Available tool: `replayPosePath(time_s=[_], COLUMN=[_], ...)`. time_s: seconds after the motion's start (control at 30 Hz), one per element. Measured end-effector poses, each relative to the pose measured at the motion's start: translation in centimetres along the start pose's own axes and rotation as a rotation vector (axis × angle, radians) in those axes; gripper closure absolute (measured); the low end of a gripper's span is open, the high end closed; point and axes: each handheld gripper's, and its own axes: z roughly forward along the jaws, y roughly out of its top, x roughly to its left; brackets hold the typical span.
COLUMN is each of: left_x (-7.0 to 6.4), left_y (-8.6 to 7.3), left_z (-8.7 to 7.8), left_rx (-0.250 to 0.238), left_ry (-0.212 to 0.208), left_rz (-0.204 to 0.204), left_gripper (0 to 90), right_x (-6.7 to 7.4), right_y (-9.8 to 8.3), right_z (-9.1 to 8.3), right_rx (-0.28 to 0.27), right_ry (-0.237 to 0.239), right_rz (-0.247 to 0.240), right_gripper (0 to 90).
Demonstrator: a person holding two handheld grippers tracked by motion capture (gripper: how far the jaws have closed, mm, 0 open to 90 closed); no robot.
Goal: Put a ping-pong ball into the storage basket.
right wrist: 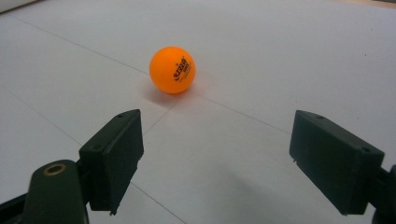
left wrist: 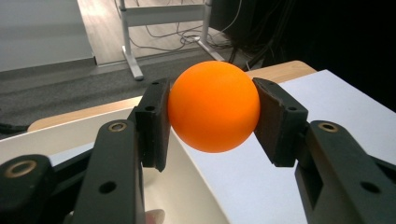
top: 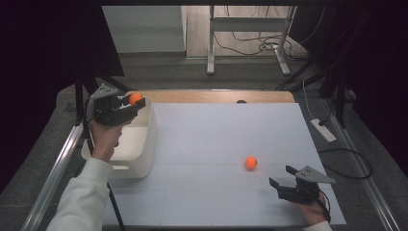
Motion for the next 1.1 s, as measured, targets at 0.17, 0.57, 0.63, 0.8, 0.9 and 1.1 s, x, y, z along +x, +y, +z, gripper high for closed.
replayPosePath(time_s=[0.17,0.57,0.63,0.8,0.9,1.1], left_x=[0.7,3.3,3.7,4.0,3.9,3.8], left_y=[-0.2,-1.2,-1.4,-1.5,-1.4,-1.5], left_z=[0.0,0.2,0.1,0.4,0.7,1.6], left_rx=[0.011,0.044,0.045,0.050,0.059,0.102], left_ry=[0.022,0.088,0.091,0.101,0.101,0.105], left_rz=[-0.009,-0.062,-0.070,-0.081,-0.080,-0.069], left_gripper=[50.3,50.2,50.2,50.2,50.2,50.2], right_x=[0.0,0.1,0.1,0.1,0.1,0.0], right_y=[0.0,0.0,0.0,0.0,0.0,0.0], right_z=[0.0,0.1,0.1,0.1,0.1,0.1], right_rx=[0.001,-0.004,-0.002,-0.001,-0.002,-0.003], right_ry=[0.001,0.009,0.008,0.008,0.008,0.007], right_rz=[-0.002,-0.004,-0.004,-0.004,-0.004,-0.004], right_gripper=[17.7,17.5,17.5,17.5,17.5,17.5])
